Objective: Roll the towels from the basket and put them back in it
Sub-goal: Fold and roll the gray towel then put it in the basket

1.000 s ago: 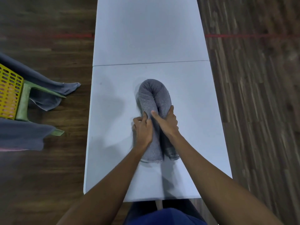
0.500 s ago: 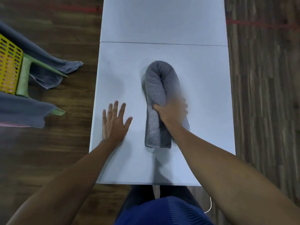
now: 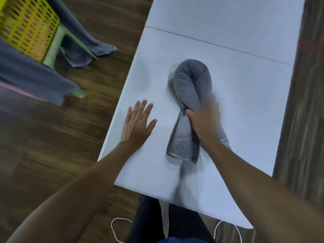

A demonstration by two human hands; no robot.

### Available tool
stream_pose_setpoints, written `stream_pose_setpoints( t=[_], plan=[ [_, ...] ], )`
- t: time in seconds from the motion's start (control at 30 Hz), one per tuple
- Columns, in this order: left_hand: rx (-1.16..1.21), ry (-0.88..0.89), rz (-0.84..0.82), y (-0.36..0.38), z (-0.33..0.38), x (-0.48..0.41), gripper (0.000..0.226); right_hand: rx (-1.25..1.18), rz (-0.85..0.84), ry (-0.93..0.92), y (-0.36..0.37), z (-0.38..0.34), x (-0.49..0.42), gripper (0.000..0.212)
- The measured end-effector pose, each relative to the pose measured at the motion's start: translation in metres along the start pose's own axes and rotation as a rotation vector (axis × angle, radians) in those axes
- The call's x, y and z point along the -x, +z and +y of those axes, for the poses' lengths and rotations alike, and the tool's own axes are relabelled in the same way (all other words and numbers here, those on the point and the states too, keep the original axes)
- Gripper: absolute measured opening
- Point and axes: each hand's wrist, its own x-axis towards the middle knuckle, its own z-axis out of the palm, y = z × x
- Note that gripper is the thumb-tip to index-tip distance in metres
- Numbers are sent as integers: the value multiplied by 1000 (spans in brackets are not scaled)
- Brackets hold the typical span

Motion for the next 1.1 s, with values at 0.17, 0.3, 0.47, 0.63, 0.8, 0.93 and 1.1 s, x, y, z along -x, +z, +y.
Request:
stream_pose_setpoints(
  t=[0.17, 0.3, 0.47, 0.63, 0.8, 0.93, 1.1],
  plan=[
    [24, -211, 108, -49, -24, 53, 46, -109, -141, -58, -5, -43, 18, 87],
    [62, -418, 194, -96, -78, 116, 26, -206, -305, -187, 18, -117, 68, 76],
    [58, -620, 312, -151, -167, 187, 22, -254, -518, -394, 72, -227, 154, 80],
    [53, -696, 391, -223, -270, 239, 17, -245, -580, -433, 131, -339, 240, 79],
    [33, -674, 438, -293, -371, 257, 12, -284, -592, -386, 173, -436, 297, 68],
    [39, -646, 460, -327, -451, 230, 13, -352, -555, -358, 208, -505, 304, 66],
    [37, -578, 465, -363, -550, 146, 12, -375, -498, -324, 254, -604, 272, 58]
  ],
)
